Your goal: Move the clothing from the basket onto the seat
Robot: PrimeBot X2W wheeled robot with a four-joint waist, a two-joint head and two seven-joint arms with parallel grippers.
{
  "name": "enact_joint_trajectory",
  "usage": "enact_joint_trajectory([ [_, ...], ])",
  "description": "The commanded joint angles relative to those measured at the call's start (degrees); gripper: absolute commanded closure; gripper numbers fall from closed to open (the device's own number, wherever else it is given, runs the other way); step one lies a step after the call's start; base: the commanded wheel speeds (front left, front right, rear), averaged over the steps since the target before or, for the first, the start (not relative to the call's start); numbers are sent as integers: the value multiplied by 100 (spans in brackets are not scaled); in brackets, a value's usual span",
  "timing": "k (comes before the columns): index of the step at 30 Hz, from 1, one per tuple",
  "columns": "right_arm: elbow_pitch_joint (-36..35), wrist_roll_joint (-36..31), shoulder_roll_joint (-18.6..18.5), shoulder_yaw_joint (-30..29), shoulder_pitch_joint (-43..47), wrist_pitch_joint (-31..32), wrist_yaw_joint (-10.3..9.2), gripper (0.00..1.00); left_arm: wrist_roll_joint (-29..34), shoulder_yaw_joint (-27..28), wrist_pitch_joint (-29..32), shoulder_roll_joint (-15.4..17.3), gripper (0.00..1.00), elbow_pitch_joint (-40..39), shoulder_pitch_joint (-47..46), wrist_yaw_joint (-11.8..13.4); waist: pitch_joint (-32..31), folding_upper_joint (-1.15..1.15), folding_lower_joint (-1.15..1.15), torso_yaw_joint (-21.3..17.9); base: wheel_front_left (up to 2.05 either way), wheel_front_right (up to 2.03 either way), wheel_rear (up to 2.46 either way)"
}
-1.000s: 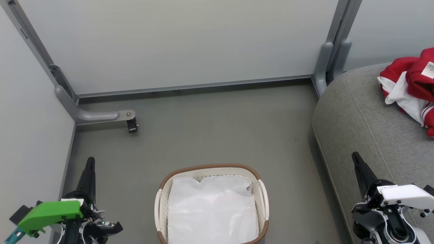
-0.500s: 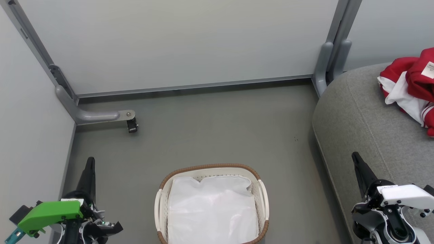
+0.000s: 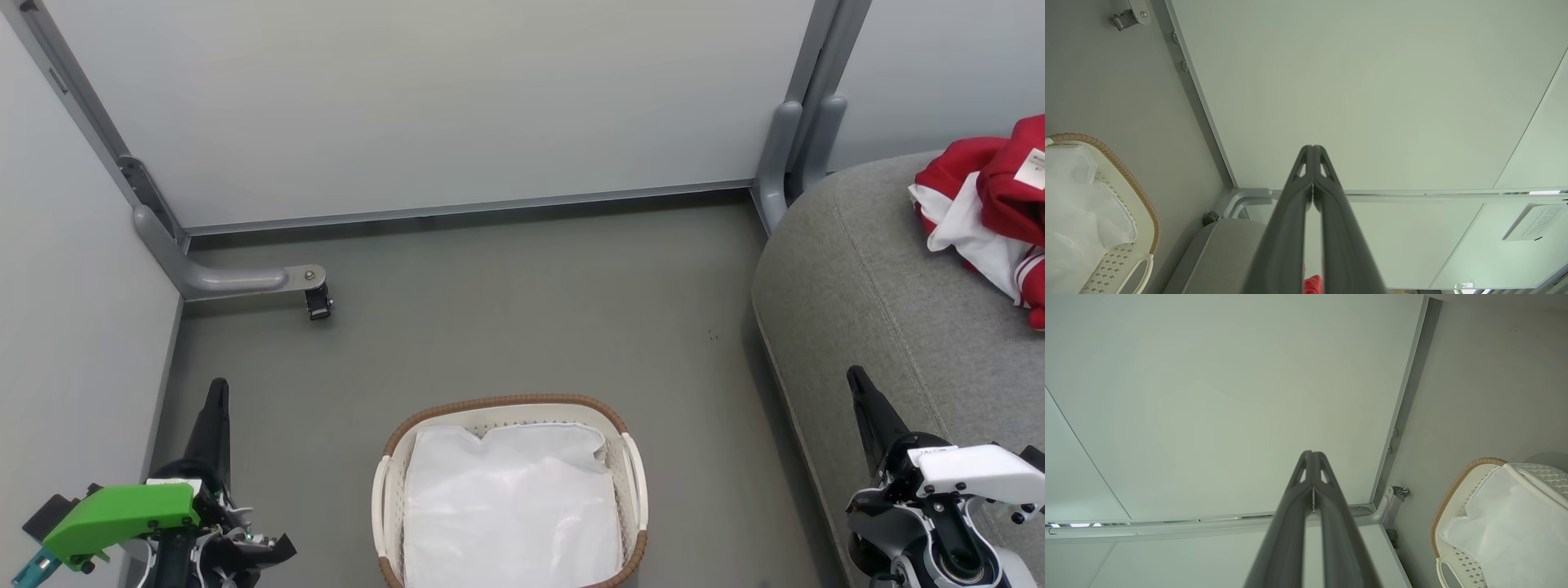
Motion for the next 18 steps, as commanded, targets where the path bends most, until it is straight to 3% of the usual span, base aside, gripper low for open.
enact_joint_trajectory([
  [1, -26, 23, -35, -10, -25, 16, -2, 100, -18, 8, 17, 5, 100, -8, -55, -27, 0, 0, 0, 0, 0, 0, 0],
  [18, -26, 23, -35, -10, -24, 16, -2, 100, -18, 7, 17, 5, 100, -9, -55, -27, 0, 0, 0, 0, 0, 0, 0],
])
